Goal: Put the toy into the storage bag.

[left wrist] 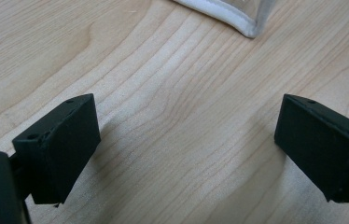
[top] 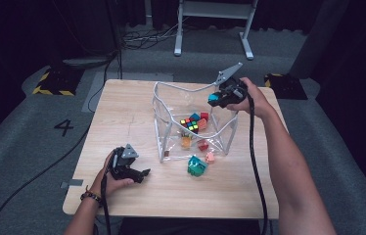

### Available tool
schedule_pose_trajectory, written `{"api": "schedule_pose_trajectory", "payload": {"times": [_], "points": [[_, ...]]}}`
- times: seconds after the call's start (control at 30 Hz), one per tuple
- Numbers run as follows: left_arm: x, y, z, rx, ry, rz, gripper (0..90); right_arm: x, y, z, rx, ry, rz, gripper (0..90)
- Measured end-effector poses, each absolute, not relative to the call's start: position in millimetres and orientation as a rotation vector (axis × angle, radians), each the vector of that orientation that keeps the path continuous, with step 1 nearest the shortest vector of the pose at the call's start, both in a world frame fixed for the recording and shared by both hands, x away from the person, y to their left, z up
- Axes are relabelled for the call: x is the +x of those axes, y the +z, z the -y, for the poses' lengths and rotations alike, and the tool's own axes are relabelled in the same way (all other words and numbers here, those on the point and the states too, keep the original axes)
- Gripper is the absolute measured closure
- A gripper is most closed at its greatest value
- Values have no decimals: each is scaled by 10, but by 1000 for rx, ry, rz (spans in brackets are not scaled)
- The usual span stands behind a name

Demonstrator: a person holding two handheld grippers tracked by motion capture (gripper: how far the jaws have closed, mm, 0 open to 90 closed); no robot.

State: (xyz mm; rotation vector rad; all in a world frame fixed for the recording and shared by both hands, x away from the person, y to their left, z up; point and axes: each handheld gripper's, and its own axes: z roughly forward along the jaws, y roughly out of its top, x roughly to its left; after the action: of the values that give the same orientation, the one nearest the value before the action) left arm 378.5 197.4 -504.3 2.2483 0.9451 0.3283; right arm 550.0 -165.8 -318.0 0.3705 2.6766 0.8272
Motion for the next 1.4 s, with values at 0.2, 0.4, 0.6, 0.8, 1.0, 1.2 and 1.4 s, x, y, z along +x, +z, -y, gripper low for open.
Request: {"api": "schedule_pose_trajectory", "payload": {"times": [0.2,0.4,0.6,0.8,1.0,1.2,1.4], "points": [[3785,-5042,-1975,2251,329,-942,70,5531,-3173,1761,361,721,-2704,678],[3784,-5043,-1974,2248,329,-945,70,5561,-3150,1928,411,597,-2753,676],[3785,-5042,-1975,2251,329,-943,70,5552,-3123,2051,431,603,-2755,670],[3785,-5044,-1974,2249,331,-942,70,5490,-3104,2104,422,664,-2731,629],[3784,-5043,-1974,2248,328,-946,70,5290,-3027,2206,412,838,-2627,546],[3785,-5042,-1975,2251,329,-943,70,5068,-2985,2458,494,1064,-2456,499],[3785,-5042,-1975,2252,329,-942,70,4812,-3012,2779,611,1233,-2296,485]]}}
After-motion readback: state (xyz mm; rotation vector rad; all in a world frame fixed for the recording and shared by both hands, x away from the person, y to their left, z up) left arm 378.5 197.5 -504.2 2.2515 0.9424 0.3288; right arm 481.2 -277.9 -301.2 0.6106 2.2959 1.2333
